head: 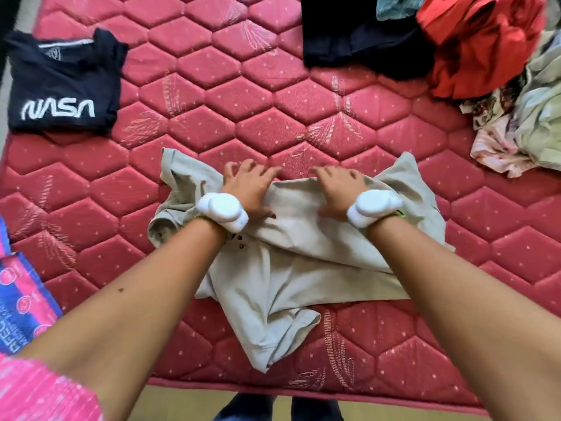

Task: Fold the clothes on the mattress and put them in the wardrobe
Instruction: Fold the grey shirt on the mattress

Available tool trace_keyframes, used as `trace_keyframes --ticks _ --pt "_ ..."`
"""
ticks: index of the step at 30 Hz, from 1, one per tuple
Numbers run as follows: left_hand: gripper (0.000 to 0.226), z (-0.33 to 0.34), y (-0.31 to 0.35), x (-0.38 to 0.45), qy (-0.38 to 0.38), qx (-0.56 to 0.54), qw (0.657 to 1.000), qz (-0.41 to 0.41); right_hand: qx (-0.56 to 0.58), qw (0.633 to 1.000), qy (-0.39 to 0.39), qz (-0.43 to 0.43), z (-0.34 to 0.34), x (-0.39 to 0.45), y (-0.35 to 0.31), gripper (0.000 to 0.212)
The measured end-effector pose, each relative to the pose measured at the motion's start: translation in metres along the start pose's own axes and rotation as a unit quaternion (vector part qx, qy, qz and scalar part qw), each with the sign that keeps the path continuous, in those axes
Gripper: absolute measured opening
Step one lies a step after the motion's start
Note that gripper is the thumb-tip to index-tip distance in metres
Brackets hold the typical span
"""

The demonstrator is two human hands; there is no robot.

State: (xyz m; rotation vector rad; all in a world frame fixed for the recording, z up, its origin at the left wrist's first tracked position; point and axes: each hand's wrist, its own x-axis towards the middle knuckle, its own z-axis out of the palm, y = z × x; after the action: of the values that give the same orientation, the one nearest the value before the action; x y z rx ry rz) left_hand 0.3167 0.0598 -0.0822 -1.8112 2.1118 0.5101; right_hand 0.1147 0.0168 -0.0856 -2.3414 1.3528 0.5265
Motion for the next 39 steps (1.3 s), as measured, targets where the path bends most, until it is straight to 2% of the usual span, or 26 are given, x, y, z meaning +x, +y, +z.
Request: trace_keyframes --ticks 2,4,6,7,9,11,13,14,16,17,18,20,22,24,27,30,32,33,34,35,37,39 --pt "0.066 -0.001 0.005 0.003 -0.015 0.026 0.999 0.021 -0.03 0.999 0.003 -0.037 0.01 0.001 -0.008 0.048" --pt "0.034 -0.005 0.002 0.001 -0.013 0.041 0.997 0.059 0.014 0.997 0.004 -0.075 0.011 -0.007 -0.006 0.034" --pt "0.029 -0.012 -0.001 -0.006 -0.017 -0.017 0.995 0.098 0.092 0.989 0.063 -0.092 0.002 -0.021 0.002 0.022" --pt "0.032 -0.02 -0.002 -0.012 -0.024 -0.07 0.991 0.109 0.145 0.978 0.105 -0.102 -0.005 -0.03 0.006 0.025" --pt "0.034 -0.042 -0.005 -0.022 -0.015 -0.141 0.982 0.128 0.249 0.947 0.171 -0.111 -0.028 -0.05 0.016 0.055" --pt "0.044 -0.078 -0.008 -0.035 0.009 -0.127 0.979 0.158 0.279 0.942 0.163 -0.089 -0.064 -0.076 0.023 0.083" --pt "0.055 -0.117 -0.011 -0.048 0.011 -0.054 0.983 0.178 0.199 0.973 0.086 -0.078 -0.108 -0.106 0.025 0.09" --pt "0.059 -0.137 -0.016 -0.051 0.015 -0.005 0.983 0.184 0.103 0.99 0.041 -0.085 -0.129 -0.12 0.027 0.08" --pt "0.051 -0.178 -0.021 -0.065 0.04 0.1 0.979 0.175 -0.067 0.996 0.024 -0.051 -0.17 -0.151 0.032 0.048" --pt "0.049 -0.194 -0.021 -0.073 0.06 0.15 0.974 0.156 -0.121 0.991 0.046 -0.026 -0.185 -0.164 0.035 0.04" --pt "0.05 -0.211 -0.022 -0.078 0.095 0.198 0.967 0.129 -0.14 0.984 0.11 0.006 -0.202 -0.175 0.039 0.036" --pt "0.051 -0.239 -0.021 -0.087 0.179 0.218 0.956 0.076 -0.071 0.955 0.28 0.063 -0.226 -0.187 0.044 0.031" --pt "0.053 -0.27 -0.022 -0.105 0.289 0.189 0.936 0.063 -0.029 0.918 0.38 0.108 -0.253 -0.206 0.047 0.026" --pt "0.054 -0.305 -0.03 -0.122 0.362 0.147 0.918 0.064 -0.026 0.909 0.397 0.126 -0.282 -0.221 0.055 0.027" --pt "0.044 -0.338 -0.043 -0.151 0.389 0.131 0.911 0.049 -0.069 0.907 0.391 0.138 -0.308 -0.25 0.067 0.026" --pt "0.023 -0.365 -0.051 -0.176 0.485 0.031 0.872 0.06 -0.093 0.848 0.508 0.116 -0.321 -0.275 0.074 0.032" --pt "0.012 -0.372 -0.045 -0.199 0.538 -0.046 0.836 0.096 -0.118 0.806 0.569 0.113 -0.318 -0.293 0.071 0.02" --pt "0.014 -0.367 -0.04 -0.21 0.545 -0.067 0.827 0.122 -0.151 0.785 0.589 0.118 -0.309 -0.299 0.07 0.015" --pt "0.021 -0.353 -0.036 -0.221 0.54 -0.071 0.825 0.149 -0.182 0.769 0.601 0.119 -0.294 -0.303 0.069 0.013" --pt "0.025 -0.331 -0.033 -0.23 0.518 -0.068 0.835 0.172 -0.193 0.771 0.597 0.108 -0.271 -0.306 0.067 0.013" --pt "0.026 -0.27 -0.032 -0.24 0.423 -0.073 0.883 0.19 -0.191 0.82 0.535 0.069 -0.208 -0.304 0.065 0.015" --pt "0.031 -0.202 -0.038 -0.238 0.282 -0.099 0.941 0.159 -0.169 0.886 0.429 0.045 -0.139 -0.295 0.057 0.01"
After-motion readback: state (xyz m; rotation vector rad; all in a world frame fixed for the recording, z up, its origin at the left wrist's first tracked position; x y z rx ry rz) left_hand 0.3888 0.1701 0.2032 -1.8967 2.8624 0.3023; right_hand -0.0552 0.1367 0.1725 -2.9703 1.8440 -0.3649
